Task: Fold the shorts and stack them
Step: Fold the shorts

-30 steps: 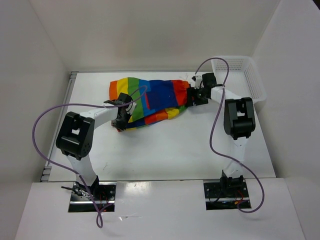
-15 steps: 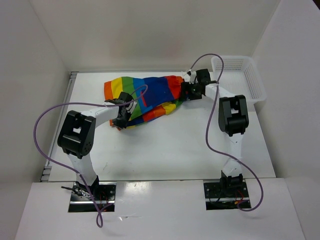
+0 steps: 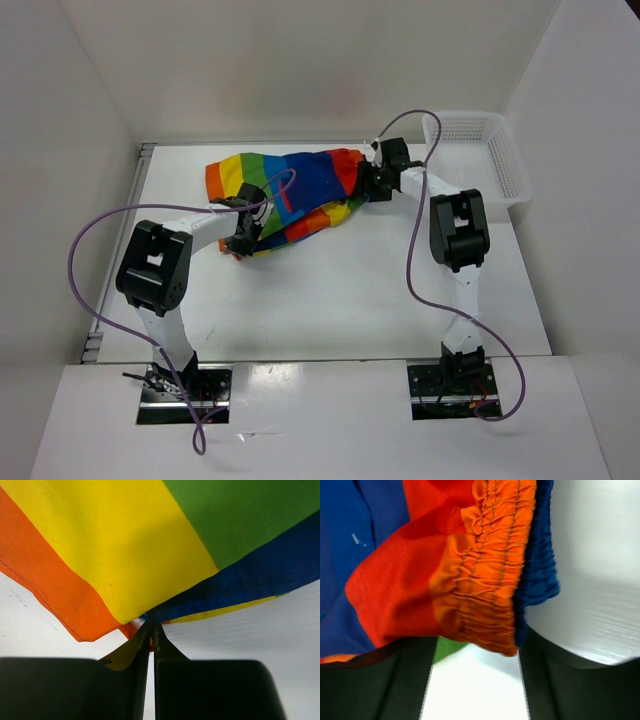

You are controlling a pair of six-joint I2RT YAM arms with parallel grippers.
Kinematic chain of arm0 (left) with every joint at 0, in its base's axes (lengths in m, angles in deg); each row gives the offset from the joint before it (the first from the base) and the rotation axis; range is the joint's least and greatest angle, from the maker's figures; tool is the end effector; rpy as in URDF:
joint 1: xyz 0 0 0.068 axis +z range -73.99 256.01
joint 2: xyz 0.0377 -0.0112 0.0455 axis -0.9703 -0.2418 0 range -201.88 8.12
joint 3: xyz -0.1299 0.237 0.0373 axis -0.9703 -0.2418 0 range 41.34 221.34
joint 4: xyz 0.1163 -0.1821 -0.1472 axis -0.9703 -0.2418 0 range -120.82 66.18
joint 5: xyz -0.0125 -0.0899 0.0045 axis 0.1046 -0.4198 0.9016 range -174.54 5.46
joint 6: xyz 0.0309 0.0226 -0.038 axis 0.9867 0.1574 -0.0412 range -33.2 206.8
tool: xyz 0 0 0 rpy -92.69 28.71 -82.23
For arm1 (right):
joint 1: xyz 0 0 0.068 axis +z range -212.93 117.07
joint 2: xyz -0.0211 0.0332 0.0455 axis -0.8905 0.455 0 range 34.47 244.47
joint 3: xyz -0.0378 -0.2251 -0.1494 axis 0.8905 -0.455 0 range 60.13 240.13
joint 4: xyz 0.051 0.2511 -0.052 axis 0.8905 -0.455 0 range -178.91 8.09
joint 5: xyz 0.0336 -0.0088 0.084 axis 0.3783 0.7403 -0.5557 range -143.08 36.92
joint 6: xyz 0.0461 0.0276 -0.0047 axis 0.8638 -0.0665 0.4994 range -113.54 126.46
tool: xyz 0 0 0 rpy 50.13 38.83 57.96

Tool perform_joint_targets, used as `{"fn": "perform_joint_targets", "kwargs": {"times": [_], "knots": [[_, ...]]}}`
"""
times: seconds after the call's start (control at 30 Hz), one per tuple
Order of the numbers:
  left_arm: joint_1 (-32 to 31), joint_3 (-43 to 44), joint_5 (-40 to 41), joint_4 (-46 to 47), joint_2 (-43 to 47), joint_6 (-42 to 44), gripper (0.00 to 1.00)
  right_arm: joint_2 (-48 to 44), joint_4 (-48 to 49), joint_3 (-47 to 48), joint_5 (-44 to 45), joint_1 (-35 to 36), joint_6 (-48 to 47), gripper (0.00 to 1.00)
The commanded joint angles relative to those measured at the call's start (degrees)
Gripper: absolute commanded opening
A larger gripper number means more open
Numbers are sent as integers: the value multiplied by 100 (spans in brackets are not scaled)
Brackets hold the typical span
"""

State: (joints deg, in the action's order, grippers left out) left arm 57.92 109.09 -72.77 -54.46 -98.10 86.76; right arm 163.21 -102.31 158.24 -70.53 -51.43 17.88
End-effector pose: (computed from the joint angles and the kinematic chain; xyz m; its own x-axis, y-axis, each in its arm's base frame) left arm 0.3461 -0.1053 0.1599 -0.8882 0.2895 -0.3568 0.2343 0.9534 0.1902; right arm 0.4824 0.1091 0.1623 -0.8212 0.0255 -0.5701 -0.2168 0.9101 0.3530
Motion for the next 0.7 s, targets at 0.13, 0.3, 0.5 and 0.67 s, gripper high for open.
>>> {"fn": "perform_joint_targets", "kwargs": {"times": [0.13, 0.3, 0.5, 0.67], "knots": [[24, -139, -210, 5, -400, 3, 9, 493, 19, 639, 1347, 527, 765, 37], [24, -139, -158, 5, -347, 3, 8, 572, -43, 491, 1762, 528, 582, 0], [585, -209, 114, 119, -242, 3, 5, -235, -191, 498, 2017, 528, -815, 0], [710, -139, 352, 233, 21, 3, 5, -1218, -1130, 429, 1922, 528, -1738, 0]]}}
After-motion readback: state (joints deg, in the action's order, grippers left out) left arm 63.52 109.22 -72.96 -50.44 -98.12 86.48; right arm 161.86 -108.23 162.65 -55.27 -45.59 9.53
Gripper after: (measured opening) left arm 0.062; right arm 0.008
